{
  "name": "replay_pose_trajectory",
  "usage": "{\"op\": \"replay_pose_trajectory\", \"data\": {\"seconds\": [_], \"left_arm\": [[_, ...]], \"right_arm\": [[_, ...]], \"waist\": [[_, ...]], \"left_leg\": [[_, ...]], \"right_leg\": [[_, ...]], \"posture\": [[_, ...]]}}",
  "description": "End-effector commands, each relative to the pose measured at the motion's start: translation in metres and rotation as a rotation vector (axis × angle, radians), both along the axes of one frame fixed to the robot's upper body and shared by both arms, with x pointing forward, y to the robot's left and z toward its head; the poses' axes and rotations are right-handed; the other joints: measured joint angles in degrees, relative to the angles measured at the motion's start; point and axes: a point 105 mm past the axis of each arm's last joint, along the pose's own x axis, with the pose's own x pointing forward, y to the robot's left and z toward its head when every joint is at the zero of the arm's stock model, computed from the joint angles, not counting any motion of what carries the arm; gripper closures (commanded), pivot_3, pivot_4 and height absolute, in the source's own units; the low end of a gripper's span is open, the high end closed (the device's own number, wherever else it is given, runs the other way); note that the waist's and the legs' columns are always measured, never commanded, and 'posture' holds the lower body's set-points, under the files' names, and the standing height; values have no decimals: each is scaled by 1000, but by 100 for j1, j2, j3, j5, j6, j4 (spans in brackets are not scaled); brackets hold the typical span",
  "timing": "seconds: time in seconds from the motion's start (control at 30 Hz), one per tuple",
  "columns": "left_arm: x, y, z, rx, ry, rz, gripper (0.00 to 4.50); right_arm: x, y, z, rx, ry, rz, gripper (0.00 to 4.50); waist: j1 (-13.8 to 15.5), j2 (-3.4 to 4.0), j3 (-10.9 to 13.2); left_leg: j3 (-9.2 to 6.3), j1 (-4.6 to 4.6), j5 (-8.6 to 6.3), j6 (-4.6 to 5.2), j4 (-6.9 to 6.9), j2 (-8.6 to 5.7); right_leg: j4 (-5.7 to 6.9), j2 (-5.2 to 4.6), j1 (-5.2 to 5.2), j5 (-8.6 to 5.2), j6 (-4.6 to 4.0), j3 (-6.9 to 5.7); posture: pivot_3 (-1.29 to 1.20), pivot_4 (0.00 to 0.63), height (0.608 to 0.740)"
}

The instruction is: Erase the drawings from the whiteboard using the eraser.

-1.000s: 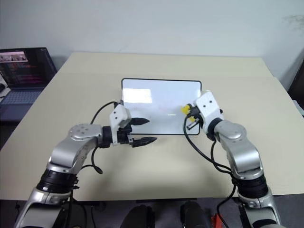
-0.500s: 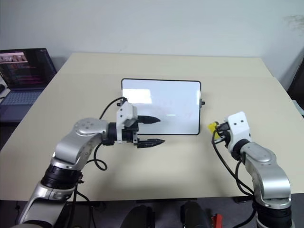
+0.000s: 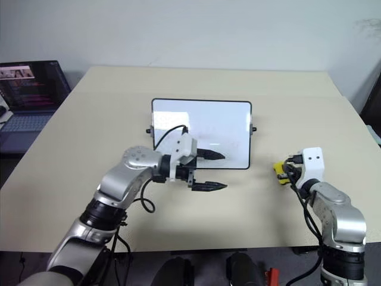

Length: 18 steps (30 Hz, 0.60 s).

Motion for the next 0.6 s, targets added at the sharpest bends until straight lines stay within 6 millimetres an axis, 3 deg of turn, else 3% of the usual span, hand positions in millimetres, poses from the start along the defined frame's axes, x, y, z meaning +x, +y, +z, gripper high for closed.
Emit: {"op": "replay_pose_trajectory", "data": {"seconds": [0.03, 0.23, 0.33, 0.43, 0.6], "left_arm": [[1, -4, 13, -20, -61, -20, 0], [2, -2, 11, -16, -67, -9, 0], [3, -2, 10, -14, -70, -3, 0], [4, -1, 11, -18, -72, 5, 0], [12, 13, 15, -65, -79, 106, 0]], "right_arm": [[3, -10, 12, -9, -52, -29, 4486], [5, -13, 13, 1, -62, -35, 4486], [7, -17, 18, -7, -95, -51, 3904], [8, -20, 24, -34, -132, -61, 2865], [6, -25, 61, -64, -298, -74, 1061]], "waist": [[-1, 0, 0], [-1, 1, 0], [-1, 1, 0], [-1, 1, 0], [-4, 2, 1]], "left_leg": [[0, 0, 0, 0, 0, 0], [0, 1, 0, 0, -1, 1], [1, 0, 0, 0, -1, 1], [1, 0, 0, 0, -1, 1], [1, 1, 0, 0, -1, 1]], "right_leg": [[0, 0, 0, 0, 0, 0], [0, 1, 0, 0, 0, 1], [0, 1, 0, 0, 0, 1], [0, 1, 0, 0, 0, 1], [1, 1, 0, 0, 0, 2]], "posture": [[0, 150, 740], [0, 150, 740], [0, 150, 740], [0, 150, 740], [0, 150, 740]]}}
